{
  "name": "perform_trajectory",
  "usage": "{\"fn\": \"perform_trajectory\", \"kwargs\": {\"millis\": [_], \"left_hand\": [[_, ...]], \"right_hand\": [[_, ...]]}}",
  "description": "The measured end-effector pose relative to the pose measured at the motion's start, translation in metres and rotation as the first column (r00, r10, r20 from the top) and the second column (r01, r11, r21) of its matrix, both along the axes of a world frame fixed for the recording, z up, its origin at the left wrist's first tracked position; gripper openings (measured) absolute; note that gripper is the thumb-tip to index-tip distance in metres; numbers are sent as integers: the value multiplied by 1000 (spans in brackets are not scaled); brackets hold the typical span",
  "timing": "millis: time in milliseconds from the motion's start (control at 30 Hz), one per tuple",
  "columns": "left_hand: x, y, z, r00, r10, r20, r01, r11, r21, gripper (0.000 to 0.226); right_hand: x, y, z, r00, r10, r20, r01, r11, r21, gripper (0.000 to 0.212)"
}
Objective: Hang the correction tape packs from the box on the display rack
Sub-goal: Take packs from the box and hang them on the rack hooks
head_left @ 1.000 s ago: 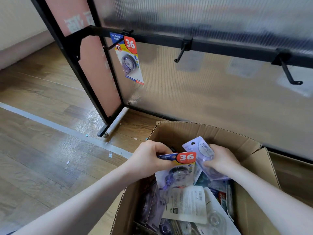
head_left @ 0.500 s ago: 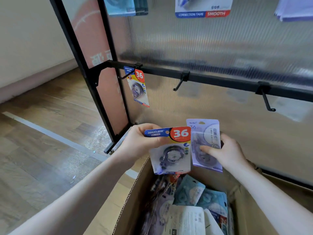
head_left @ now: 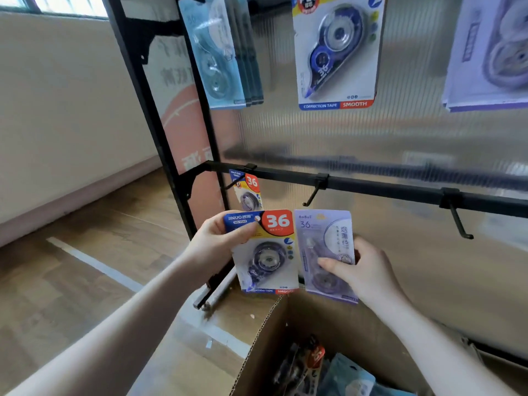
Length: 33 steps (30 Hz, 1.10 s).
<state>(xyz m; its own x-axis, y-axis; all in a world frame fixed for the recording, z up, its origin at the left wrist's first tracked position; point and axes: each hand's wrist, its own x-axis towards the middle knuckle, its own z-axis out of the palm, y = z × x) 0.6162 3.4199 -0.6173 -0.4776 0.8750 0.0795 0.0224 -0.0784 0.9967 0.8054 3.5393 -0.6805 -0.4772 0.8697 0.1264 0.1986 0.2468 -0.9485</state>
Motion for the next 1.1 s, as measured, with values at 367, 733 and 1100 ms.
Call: {"fn": "perform_trajectory", "kwargs": {"millis": [367,733,1100], "left_hand": [[-55,24,-10,996,9,90,-22,989,147,6],[-122,45,-13,994,107,28,-110,984,142,25],[-144,68,-27,962,236,-135,-220,967,129,11]], "right_hand": [[-23,-4,19,997,-62,-50,63,998,31,30],[-61,-17,19,996,-82,-29,81,996,-36,26],[-60,-11,12,992,-125,-18,123,990,-65,26]]}}
